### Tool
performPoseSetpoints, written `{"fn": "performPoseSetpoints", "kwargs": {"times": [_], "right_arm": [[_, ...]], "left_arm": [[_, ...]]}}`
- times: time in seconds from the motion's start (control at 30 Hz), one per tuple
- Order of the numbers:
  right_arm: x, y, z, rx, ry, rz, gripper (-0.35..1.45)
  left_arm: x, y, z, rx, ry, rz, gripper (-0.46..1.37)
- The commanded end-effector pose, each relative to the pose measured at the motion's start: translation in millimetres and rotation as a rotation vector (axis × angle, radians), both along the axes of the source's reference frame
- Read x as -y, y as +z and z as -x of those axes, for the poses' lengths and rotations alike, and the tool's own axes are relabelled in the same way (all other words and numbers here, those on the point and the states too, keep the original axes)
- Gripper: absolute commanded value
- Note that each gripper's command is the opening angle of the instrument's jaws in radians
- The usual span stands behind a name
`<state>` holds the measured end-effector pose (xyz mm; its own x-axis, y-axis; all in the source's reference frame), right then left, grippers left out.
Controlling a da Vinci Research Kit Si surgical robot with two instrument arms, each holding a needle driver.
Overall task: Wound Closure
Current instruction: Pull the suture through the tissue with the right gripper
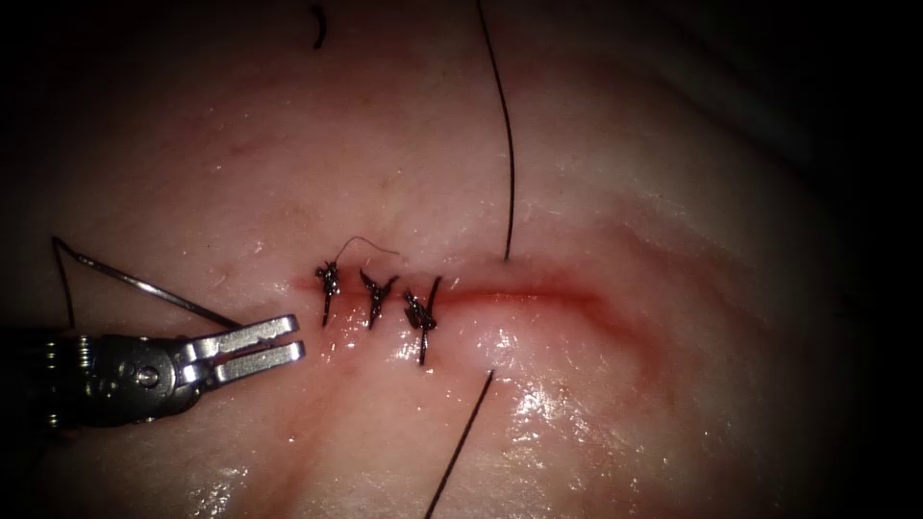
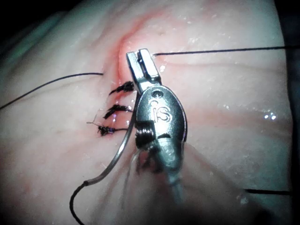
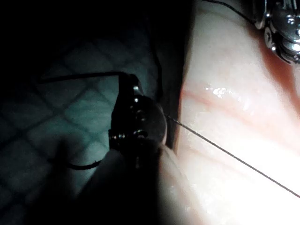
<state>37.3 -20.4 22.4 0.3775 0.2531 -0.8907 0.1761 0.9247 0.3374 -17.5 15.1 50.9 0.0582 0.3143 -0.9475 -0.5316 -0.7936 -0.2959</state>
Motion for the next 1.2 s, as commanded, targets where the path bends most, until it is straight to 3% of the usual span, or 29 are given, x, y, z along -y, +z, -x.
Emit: {"fn": "performPoseSetpoints", "kwargs": {"times": [0.03,0.07,0.1,0.2,0.33,0.73,0.9,1.03,1.1,1.2], "right_arm": [[-0.1,-0.1,-0.1,-0.002,-0.001,0.0,-0.35],[-0.3,-0.1,-0.2,0.001,-0.002,-0.001,-0.35],[-0.6,0.0,-0.2,-0.01,0.013,-0.002,0.11],[-1.7,0.2,0.4,-0.024,0.048,-0.008,0.75],[-4.3,0.2,2.1,-0.009,0.107,-0.045,1.19],[-11.5,-0.5,9.5,-0.01,0.215,0.011,1.2],[-12.8,-1.1,12.7,-0.014,0.233,0.031,1.18],[-13.9,-1.5,15.6,0.021,0.247,0.051,1.18],[-15.1,-1.5,17.9,0.026,0.274,0.065,1.17],[-16.4,-1.3,19.6,0.034,0.309,0.077,1.17]], "left_arm": [[0.0,-0.1,-0.1,0.003,0.006,0.001,-0.35],[0.0,-0.1,-0.1,0.003,0.006,0.001,-0.35],[0.0,-0.1,-0.2,0.002,0.006,0.001,-0.35],[0.1,-0.1,-0.1,-0.001,0.007,0.006,-0.35],[0.2,-0.1,-0.2,0.006,0.006,-0.003,-0.35],[0.4,-0.1,-0.4,0.006,0.008,-0.001,-0.35],[0.4,0.0,-0.4,0.006,0.008,-0.001,-0.35],[0.3,0.0,-0.3,0.006,0.007,-0.001,-0.35],[0.3,0.1,-0.1,0.006,0.006,-0.001,-0.35],[0.3,0.1,0.0,0.005,0.005,-0.001,-0.35]]}}
